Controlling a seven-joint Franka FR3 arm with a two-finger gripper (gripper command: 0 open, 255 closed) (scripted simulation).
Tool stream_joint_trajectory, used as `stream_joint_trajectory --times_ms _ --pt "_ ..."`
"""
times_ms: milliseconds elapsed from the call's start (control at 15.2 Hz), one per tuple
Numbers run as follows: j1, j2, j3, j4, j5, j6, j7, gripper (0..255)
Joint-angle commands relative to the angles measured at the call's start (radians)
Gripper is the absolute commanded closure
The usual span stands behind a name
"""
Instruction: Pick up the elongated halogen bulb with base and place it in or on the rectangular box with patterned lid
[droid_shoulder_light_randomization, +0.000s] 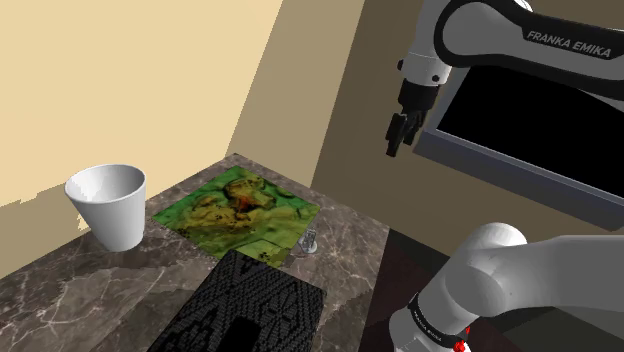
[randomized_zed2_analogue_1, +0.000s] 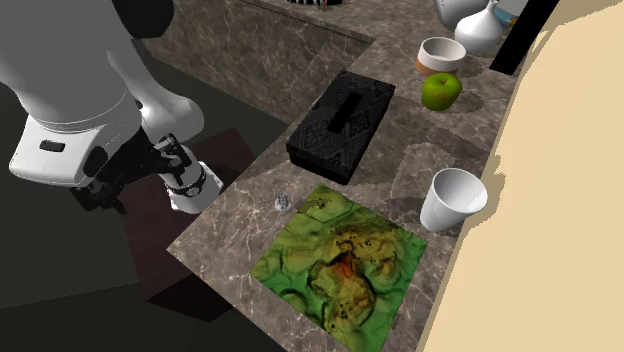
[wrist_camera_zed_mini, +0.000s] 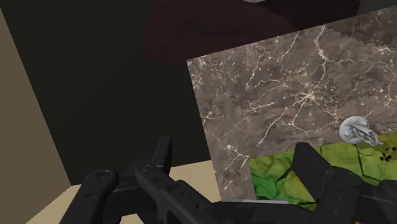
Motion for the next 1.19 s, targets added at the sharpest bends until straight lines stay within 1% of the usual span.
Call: stream_joint_trajectory --times_ms 0,330,594,858,1122 --pt "0.0 0.0 0.0 0.0 0.0 0.0 0.0 0" --pt "0.037 -0.015 0.066 -0.121 0.081 0.12 0.085 0" --pt "0.071 -0.002 0.125 -0.199 0.147 0.227 0.151 0" --pt "0.109 0.037 0.189 -0.258 0.212 0.344 0.215 0" --pt "0.145 0.102 0.257 -0.296 0.273 0.471 0.277 0"
